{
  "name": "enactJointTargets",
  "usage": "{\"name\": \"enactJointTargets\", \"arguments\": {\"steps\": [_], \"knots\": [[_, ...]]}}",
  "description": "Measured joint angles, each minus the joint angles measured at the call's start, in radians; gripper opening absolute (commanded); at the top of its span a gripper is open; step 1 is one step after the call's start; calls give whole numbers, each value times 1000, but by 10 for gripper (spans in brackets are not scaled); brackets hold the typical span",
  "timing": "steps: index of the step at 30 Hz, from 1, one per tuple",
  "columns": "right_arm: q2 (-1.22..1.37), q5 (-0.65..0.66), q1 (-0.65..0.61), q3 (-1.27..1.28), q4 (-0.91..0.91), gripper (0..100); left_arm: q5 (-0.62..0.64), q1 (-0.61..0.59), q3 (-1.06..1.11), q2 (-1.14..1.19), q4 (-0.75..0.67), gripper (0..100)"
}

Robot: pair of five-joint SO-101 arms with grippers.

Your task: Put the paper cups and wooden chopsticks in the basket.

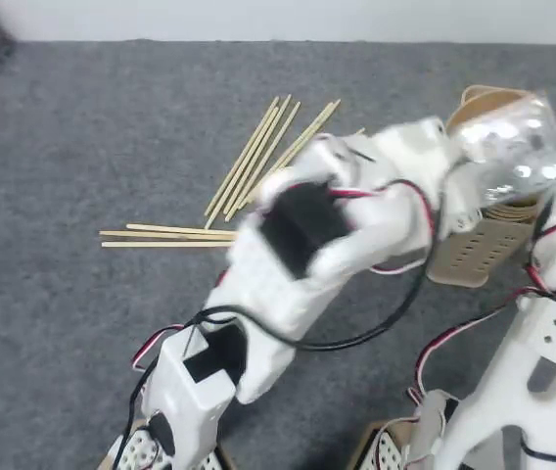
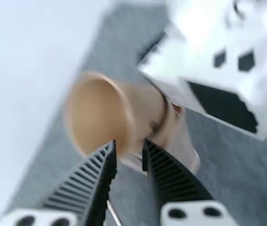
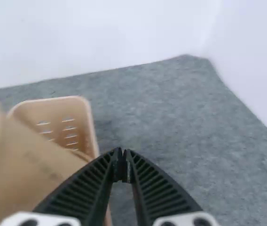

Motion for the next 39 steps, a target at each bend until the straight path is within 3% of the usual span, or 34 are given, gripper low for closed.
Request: {"name": "enactJointTargets", "arguments": {"steps": [5, 10, 15, 18, 21, 24, 27, 35, 39], "knots": [[-5, 0, 18, -106, -5, 9, 5, -77, -239, -2, 0, 98], [-5, 0, -14, -238, -5, 9, 72, -196, -292, -40, 0, 100], [-5, 55, -238, -362, -28, 9, 183, -370, -296, -130, 0, 100], [32, 160, -419, -399, -25, 9, 296, -548, -285, -178, 0, 101], [104, 192, -471, -404, 3, 9, 359, -755, -196, -212, 0, 101], [190, 204, -453, -404, 38, 9, 370, -911, -43, -239, 0, 101], [258, 204, -396, -404, 68, 9, 365, -985, 124, -265, 0, 101], [330, 207, -150, -436, 87, 9, 316, -1010, 411, -305, 0, 99], [330, 242, -91, -442, 126, 9, 316, -997, 497, -305, 0, 98]]}}
